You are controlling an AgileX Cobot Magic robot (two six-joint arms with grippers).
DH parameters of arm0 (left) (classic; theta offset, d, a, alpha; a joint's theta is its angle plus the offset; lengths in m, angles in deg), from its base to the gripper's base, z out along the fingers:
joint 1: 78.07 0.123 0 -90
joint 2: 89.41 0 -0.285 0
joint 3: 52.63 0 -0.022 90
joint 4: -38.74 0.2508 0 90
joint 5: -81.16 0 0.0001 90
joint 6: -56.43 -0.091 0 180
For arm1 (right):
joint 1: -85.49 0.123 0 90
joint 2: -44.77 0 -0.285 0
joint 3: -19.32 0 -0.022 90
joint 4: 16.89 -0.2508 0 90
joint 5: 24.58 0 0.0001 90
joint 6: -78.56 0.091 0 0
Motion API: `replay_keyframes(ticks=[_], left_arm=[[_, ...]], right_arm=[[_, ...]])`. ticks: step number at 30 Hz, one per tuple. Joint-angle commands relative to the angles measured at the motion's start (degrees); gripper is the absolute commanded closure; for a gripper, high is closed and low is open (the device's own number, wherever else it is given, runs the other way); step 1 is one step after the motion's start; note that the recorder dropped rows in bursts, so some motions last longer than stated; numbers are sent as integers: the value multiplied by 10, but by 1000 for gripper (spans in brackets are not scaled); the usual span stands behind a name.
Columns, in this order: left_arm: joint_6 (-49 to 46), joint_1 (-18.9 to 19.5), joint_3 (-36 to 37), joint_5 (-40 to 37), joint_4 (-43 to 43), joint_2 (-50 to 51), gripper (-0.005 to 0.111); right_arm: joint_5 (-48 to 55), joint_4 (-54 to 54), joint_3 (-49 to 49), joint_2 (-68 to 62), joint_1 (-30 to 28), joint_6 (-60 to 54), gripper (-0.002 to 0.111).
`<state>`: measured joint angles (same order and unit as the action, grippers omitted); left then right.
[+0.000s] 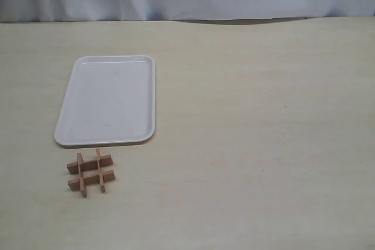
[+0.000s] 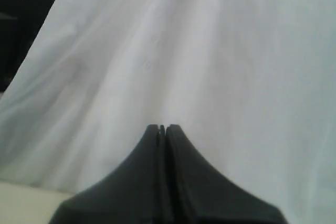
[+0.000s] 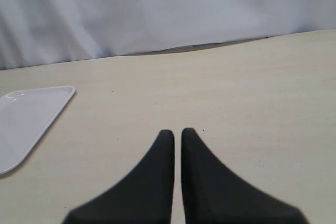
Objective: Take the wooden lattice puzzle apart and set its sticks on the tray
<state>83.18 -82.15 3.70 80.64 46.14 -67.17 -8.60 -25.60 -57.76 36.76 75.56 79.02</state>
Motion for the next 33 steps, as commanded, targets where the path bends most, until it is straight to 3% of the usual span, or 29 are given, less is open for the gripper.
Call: replay_keyframes(ticks=[1, 7, 12, 16, 20, 23, 25, 30, 33], left_arm=[[-55, -3, -101, -170, -4, 149, 107], [-92, -3, -169, -325, -36, 328, 107], [-337, -24, -171, -396, -258, 451, 107], [-315, -109, -164, -411, -254, 474, 107], [-108, -259, -164, -478, -78, 479, 107], [-35, -340, -164, -502, -43, 510, 107], [16, -398, -164, -451, -34, 566, 107], [38, -450, -164, -386, -33, 674, 107], [38, -450, -164, -374, -35, 703, 107]], right_arm=[[3, 2, -1, 2, 1, 1, 104], [3, 2, -1, 2, 1, 1, 104], [3, 2, -1, 2, 1, 1, 104], [3, 2, -1, 2, 1, 1, 104], [3, 2, -1, 2, 1, 1, 104], [3, 2, -1, 2, 1, 1, 104], [3, 2, -1, 2, 1, 1, 104], [3, 2, -1, 2, 1, 1, 104], [3, 2, -1, 2, 1, 1, 104]])
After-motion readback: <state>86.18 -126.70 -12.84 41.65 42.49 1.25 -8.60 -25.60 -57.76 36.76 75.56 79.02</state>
